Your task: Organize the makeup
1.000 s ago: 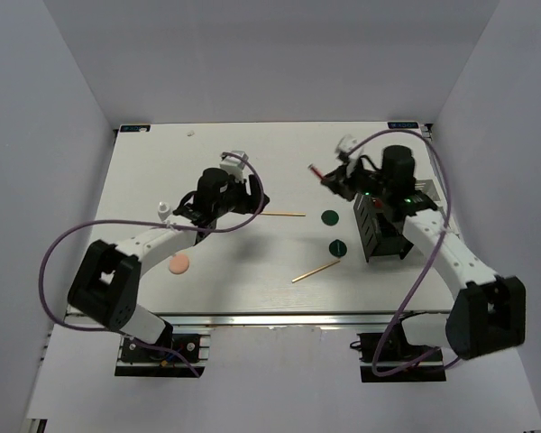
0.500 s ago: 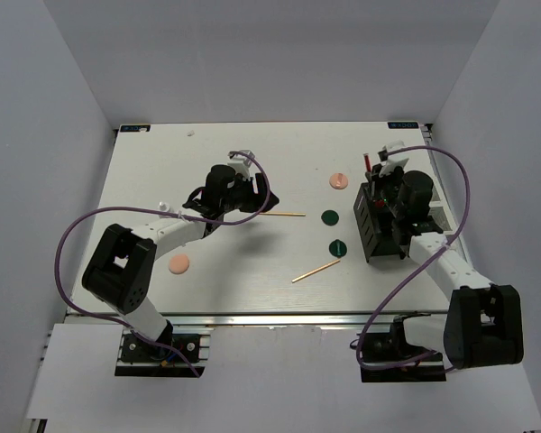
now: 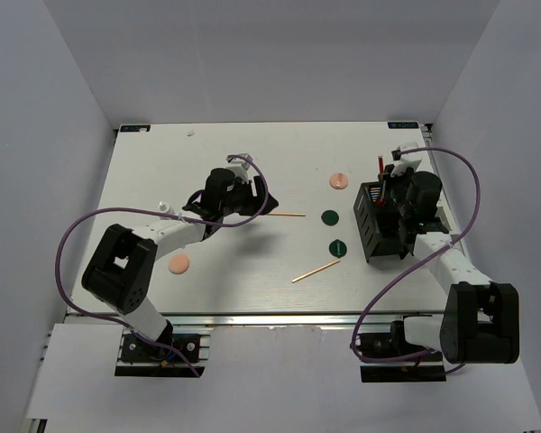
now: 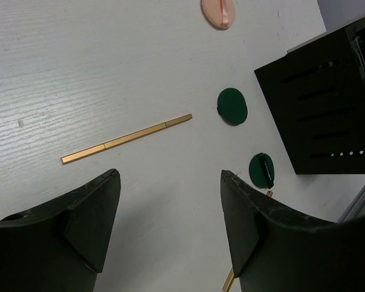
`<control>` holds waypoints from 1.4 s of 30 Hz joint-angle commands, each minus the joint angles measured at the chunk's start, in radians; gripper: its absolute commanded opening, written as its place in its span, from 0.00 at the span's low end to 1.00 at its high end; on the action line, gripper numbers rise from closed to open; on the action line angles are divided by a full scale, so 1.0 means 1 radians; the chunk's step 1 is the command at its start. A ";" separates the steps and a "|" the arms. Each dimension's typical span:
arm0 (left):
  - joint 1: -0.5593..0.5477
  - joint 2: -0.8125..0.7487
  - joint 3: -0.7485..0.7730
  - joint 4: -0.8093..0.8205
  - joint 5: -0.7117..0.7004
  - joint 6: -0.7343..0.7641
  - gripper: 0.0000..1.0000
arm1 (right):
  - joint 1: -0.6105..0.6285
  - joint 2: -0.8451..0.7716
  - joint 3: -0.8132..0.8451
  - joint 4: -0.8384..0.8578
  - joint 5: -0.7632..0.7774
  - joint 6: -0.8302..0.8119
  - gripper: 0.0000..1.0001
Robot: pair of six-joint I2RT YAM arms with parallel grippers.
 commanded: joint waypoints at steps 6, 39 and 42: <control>0.003 -0.049 -0.004 0.012 0.000 -0.014 0.77 | -0.021 0.012 -0.025 -0.005 -0.032 -0.005 0.24; 0.009 -0.333 0.077 -0.118 -0.158 -0.016 0.96 | 0.566 0.269 0.297 -1.112 -0.507 -1.189 0.65; 0.009 -0.414 0.050 -0.137 -0.230 -0.017 0.98 | 0.606 0.314 0.308 -1.122 -0.452 -1.179 0.64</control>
